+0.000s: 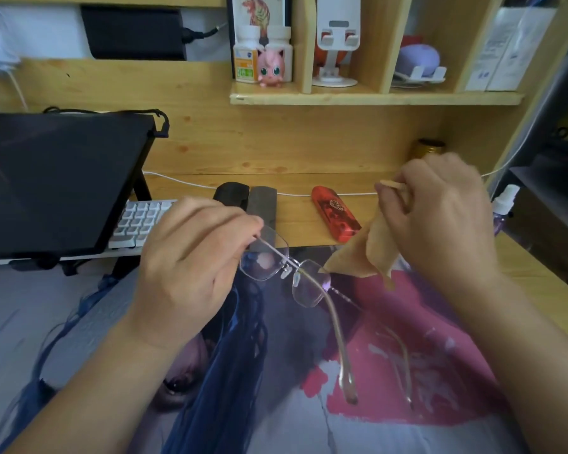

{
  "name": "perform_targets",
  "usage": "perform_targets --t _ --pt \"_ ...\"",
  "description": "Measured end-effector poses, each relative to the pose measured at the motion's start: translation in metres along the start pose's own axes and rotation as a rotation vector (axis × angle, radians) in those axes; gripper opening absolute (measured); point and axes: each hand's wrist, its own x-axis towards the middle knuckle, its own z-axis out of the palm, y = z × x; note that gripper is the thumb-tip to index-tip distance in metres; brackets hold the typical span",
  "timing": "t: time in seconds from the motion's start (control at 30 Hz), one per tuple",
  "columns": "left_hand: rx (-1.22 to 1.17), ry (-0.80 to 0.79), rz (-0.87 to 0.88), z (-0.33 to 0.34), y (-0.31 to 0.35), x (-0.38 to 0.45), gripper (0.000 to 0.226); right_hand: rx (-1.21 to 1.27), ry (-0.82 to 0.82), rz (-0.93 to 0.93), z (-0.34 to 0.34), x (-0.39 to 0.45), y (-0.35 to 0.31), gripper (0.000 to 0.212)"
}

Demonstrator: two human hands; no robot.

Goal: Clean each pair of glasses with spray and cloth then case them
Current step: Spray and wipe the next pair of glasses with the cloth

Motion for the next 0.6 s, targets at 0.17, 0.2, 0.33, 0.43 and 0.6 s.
perform_targets --t 0.17,0.2,0.33,0.43,0.6 --pt "-0.025 0.004 -0.162 0.002 0.001 -0.003 0.014 0.135 -0.142 0.338 -0.003 0.004 -0.017 0.031" --pt "-0.036 0.01 -0.199 0.002 0.002 -0.004 0.013 0.199 -0.149 0.404 -0.003 0.005 -0.018 0.033" --pt "-0.126 0.034 -0.296 0.004 0.004 -0.007 0.013 0.631 -0.232 0.701 0.012 0.0 -0.018 0.04" --pt "-0.176 0.044 -0.322 0.006 0.006 -0.008 0.017 1.048 -0.276 0.948 0.021 -0.01 -0.03 0.037" --pt "-0.208 0.006 -0.306 0.01 0.009 -0.009 0.016 1.09 -0.322 0.823 0.024 -0.014 -0.041 0.05"
